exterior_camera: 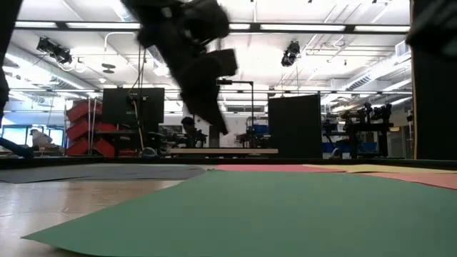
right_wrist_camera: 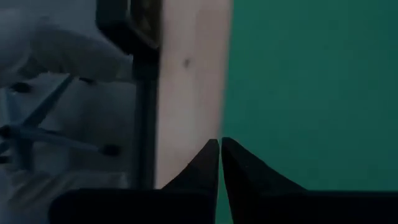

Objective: Organize paper
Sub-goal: Stack the green colored paper on top of the green colored paper

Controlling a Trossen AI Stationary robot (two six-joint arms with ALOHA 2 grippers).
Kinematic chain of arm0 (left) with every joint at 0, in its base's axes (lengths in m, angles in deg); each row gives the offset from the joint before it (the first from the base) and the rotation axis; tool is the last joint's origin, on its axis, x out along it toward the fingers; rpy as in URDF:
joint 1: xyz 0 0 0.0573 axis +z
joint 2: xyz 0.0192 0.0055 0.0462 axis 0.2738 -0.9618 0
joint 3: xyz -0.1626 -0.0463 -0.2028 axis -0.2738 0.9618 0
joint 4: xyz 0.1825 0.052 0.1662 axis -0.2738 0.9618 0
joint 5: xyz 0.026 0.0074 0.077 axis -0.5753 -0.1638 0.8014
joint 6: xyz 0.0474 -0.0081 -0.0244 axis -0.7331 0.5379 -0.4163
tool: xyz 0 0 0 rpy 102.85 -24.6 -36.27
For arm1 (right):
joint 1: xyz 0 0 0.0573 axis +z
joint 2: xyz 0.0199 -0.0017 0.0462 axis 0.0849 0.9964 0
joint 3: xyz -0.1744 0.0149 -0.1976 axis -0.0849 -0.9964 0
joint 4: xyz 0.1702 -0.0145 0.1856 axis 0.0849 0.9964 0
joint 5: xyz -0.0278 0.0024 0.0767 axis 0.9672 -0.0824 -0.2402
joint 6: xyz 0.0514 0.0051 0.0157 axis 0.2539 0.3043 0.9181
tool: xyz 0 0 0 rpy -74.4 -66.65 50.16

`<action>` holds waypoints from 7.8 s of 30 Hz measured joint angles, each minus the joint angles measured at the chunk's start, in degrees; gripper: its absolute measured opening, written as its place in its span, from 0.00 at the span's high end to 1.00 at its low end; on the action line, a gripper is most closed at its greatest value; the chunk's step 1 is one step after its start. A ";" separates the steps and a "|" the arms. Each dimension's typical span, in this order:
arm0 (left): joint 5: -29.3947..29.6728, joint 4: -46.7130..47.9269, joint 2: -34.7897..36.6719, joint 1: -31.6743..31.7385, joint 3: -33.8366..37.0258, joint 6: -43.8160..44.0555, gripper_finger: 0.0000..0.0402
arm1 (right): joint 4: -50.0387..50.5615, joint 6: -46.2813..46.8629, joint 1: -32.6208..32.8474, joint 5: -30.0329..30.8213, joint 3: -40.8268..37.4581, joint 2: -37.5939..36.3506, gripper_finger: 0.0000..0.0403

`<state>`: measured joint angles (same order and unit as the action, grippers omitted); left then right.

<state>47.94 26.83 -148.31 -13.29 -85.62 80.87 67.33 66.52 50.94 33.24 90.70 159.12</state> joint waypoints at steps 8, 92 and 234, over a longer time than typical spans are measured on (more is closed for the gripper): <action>2.94 -11.77 4.87 -2.35 13.73 13.08 1.00 | 22.97 2.79 -4.62 9.31 -0.73 -5.39 1.00; 4.46 -8.05 0.09 -4.28 13.68 22.99 1.00 | 6.78 -8.42 -30.69 -6.09 -32.96 -26.98 1.00; 2.99 -5.39 -2.94 -7.23 10.51 25.35 1.00 | 2.90 -10.93 -32.00 -6.52 -33.03 -22.52 1.00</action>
<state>50.94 21.43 -151.26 -20.52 -75.11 106.21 70.24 55.59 18.94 26.72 57.67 136.60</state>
